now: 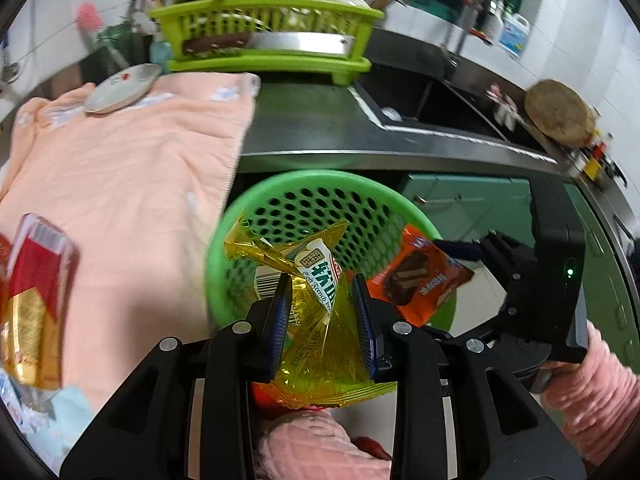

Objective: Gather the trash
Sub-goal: 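Open the left gripper to drop the yellow bag into the green basket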

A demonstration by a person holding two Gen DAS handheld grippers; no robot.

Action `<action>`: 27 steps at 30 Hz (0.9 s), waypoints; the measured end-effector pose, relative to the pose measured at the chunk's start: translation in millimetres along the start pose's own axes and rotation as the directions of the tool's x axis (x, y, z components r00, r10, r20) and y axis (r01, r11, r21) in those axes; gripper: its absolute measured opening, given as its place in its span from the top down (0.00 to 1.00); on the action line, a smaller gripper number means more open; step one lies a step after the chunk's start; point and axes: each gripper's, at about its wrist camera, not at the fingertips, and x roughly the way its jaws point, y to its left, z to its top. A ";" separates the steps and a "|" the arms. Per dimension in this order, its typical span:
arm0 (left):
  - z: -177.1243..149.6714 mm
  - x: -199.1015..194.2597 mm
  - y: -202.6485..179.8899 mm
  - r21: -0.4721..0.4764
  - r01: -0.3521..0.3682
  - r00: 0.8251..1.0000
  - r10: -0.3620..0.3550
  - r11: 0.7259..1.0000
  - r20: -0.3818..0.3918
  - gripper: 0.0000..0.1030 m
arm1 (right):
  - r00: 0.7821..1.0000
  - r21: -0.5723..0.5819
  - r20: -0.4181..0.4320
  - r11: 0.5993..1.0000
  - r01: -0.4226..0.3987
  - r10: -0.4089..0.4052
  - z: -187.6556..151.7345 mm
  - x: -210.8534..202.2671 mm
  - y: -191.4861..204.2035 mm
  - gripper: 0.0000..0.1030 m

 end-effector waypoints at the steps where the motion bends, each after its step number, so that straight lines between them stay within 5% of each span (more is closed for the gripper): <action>1: -0.4 3.3 -1.6 0.008 0.016 1.000 -0.016 1.000 -0.008 0.71 | 1.000 -0.010 0.002 1.000 0.003 -0.003 -0.4 0.3 0.3 0.07; 16: -3.2 40.0 -7.5 0.096 0.221 0.968 -0.206 0.971 -0.141 0.71 | 1.000 -0.150 0.007 0.989 -0.015 0.017 -2.6 3.2 8.2 0.07; 21: -5.7 49.4 -5.5 0.160 0.220 0.963 -0.189 0.962 -0.191 0.71 | 1.000 -0.225 0.008 0.974 -0.016 0.018 -6.7 1.6 15.0 0.07; 27: -10.6 62.4 4.2 0.142 0.210 0.959 -0.176 0.967 -0.222 0.71 | 0.999 -0.178 0.011 0.983 -0.047 0.050 -4.3 1.4 6.6 0.07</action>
